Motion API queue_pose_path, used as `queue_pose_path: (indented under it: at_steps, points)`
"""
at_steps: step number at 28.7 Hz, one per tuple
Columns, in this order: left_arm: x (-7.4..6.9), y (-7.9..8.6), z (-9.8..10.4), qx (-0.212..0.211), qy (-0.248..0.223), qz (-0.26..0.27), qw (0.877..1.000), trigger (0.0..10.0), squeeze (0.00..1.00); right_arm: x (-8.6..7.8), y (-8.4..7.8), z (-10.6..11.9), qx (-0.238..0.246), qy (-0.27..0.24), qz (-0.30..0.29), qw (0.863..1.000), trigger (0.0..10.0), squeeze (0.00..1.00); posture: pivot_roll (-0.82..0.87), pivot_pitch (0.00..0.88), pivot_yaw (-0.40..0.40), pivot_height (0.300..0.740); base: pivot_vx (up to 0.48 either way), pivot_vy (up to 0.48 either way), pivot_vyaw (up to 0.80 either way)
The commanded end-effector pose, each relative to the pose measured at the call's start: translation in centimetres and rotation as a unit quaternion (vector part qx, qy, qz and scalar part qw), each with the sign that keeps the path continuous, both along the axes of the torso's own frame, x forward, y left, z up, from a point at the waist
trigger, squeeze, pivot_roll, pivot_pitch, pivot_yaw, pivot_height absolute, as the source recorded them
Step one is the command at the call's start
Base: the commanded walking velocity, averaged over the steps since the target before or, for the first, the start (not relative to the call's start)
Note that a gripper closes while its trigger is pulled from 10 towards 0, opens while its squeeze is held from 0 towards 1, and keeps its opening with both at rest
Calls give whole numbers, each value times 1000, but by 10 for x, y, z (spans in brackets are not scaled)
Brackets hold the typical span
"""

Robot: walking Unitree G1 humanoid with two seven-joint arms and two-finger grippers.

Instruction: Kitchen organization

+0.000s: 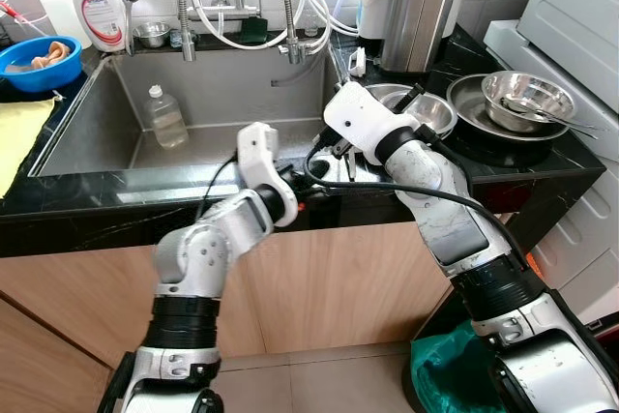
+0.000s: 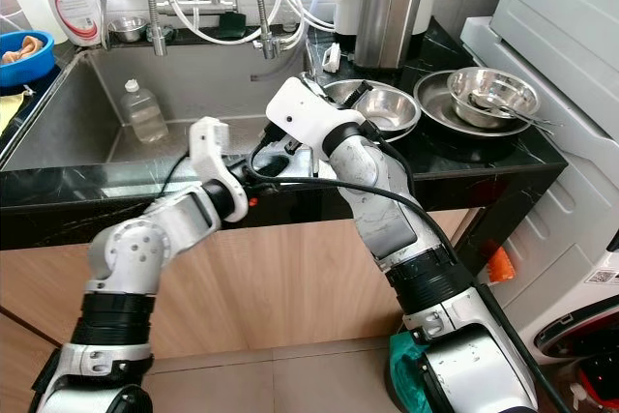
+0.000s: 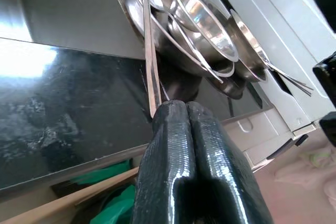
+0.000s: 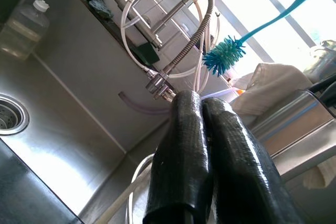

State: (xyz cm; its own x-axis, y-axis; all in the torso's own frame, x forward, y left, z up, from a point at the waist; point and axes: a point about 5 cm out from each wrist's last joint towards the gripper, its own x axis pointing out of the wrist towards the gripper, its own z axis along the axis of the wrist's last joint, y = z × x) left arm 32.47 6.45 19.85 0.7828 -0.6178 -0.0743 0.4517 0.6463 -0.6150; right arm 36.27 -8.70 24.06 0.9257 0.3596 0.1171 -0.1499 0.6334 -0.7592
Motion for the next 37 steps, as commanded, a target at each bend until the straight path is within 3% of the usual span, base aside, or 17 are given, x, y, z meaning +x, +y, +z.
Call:
queue_pose_path:
  at_steps: [1,8,13,21,22,26,32,33,34,37]
  points:
    - [-6,-8,9,18,-28,-27,999,10000,0,-2,0,12,10,-23,4,1000,10000,0,-161,0,31,740,0,0,0]
    - [-6,-18,12,64,-65,-28,995,10000,0,-2,3,16,18,-28,9,999,10000,0,-156,0,31,740,0,0,0]
    - [-1,-22,14,67,-71,-21,995,10000,0,-2,2,15,16,-28,8,999,10000,0,-155,1,31,740,0,0,0]
    - [13,-29,19,97,-112,-14,989,10000,0,-1,1,16,16,-29,4,999,10000,0,-158,3,32,740,0,0,0]
    - [15,-30,21,100,-120,-12,988,10000,1000,-1,1,16,16,-29,4,999,10000,0,-158,3,32,740,0,0,0]
    - [28,-33,24,110,-120,0,987,10000,1000,-2,1,19,22,-33,5,999,10000,0,-162,2,37,740,0,0,0]
    - [37,-32,22,120,-120,18,985,10000,1000,-3,4,21,26,-36,10,999,10000,0,-165,3,39,740,0,0,0]
    - [39,-31,20,121,-112,26,986,10000,773,-3,5,22,29,-36,12,999,10000,0,-165,3,39,740,0,0,0]
    - [41,-30,18,124,-109,30,986,10000,0,-3,6,23,32,-36,13,999,10000,0,-164,4,39,740,0,0,0]
    - [44,-28,14,145,-104,42,983,10000,0,-4,6,23,34,-36,15,999,10000,0,-166,5,39,740,0,0,0]
